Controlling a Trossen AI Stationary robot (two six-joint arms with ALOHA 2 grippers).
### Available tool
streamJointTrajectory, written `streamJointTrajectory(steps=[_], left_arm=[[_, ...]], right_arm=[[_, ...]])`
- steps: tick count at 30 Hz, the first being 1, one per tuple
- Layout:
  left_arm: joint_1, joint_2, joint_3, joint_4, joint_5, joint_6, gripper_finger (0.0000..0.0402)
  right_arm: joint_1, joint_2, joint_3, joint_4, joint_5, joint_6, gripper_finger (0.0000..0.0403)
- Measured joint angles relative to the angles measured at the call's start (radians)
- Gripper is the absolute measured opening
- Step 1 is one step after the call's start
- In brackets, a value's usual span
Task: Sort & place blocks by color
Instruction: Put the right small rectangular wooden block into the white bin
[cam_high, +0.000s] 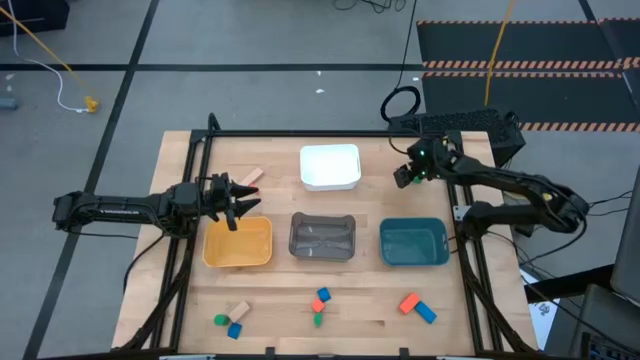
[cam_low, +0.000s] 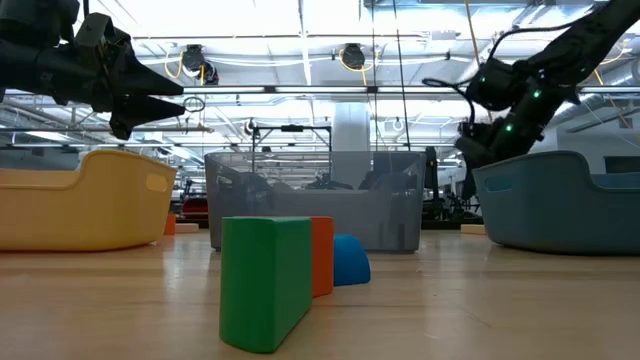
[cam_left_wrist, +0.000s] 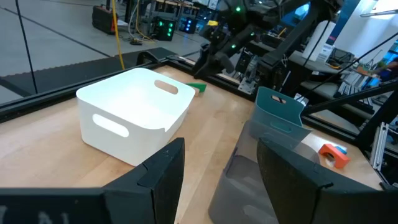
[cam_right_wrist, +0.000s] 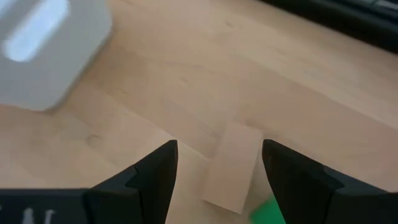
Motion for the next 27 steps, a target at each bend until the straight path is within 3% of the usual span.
streamJointTrajectory(steps=[27], left_arm=[[0.000, 0.000, 0.000, 0.000, 0.000, 0.000, 0.0200]], right_arm=[[-0.036, 0.259, 0.000, 0.143, 0.005, -0.067, 0.0219]])
